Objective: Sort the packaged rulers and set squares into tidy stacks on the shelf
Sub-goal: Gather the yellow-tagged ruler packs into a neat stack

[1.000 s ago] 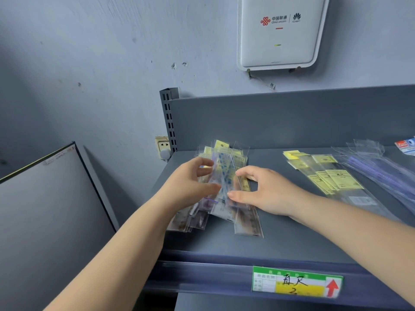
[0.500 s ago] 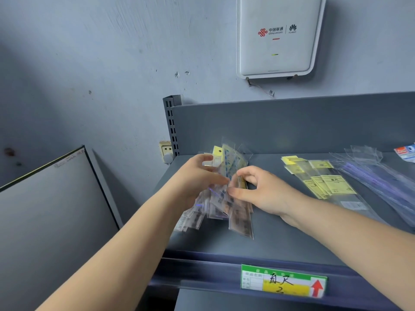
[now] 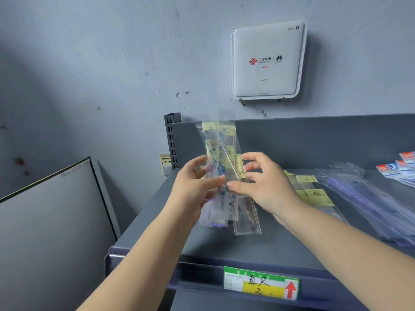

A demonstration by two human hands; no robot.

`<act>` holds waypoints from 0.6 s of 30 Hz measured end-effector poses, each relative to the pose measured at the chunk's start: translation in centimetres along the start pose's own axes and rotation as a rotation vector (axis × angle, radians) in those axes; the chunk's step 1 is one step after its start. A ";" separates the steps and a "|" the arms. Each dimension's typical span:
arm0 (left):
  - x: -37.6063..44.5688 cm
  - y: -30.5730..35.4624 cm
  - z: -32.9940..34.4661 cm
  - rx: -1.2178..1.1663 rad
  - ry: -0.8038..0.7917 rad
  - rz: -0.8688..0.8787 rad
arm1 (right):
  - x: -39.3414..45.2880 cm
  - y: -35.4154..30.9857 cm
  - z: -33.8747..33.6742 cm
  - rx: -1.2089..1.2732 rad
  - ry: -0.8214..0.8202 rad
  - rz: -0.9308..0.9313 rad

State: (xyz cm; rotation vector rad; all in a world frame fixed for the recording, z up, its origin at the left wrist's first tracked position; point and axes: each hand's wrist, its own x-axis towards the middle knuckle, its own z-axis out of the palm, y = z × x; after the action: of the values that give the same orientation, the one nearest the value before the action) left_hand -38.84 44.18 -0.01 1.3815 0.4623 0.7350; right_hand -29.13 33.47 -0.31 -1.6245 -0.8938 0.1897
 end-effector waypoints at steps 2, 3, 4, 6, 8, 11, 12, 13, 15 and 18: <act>-0.7 -0.1 0.7 -0.050 0.007 0.032 | -0.2 -0.3 -0.7 0.031 -0.013 -0.001; -1.1 -0.1 1.1 -0.070 -0.001 0.048 | -0.3 -0.4 -1.2 0.054 -0.012 0.004; -1.5 -0.3 1.6 -0.091 -0.015 0.061 | -0.5 -0.4 -1.7 0.073 -0.002 0.008; -2.3 -0.5 2.6 -0.132 -0.042 0.081 | -1.0 -0.2 -2.6 0.084 0.037 0.005; -3.0 -0.8 3.8 -0.163 -0.054 0.101 | -1.8 -0.1 -3.5 0.119 0.088 -0.007; -3.7 -1.3 5.7 -0.186 -0.072 0.114 | -2.8 0.2 -4.7 0.206 0.152 -0.031; -3.9 -1.4 6.3 -0.183 -0.076 0.108 | -3.1 0.3 -5.2 0.219 0.168 -0.040; -4.1 -1.5 6.8 -0.172 -0.082 0.099 | -3.4 0.4 -5.5 0.230 0.184 -0.046; -4.5 -1.6 7.8 -0.134 -0.095 0.086 | -3.9 0.7 -6.3 0.259 0.210 -0.043; -4.7 -2.1 9.1 -0.109 -0.095 0.100 | -4.4 1.2 -7.5 0.294 0.248 0.019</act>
State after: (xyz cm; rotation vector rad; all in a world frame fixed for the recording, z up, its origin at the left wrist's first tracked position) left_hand -35.45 34.34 -1.20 1.3382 0.2762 0.7612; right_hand -27.34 24.89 -0.81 -1.3485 -0.6284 0.1229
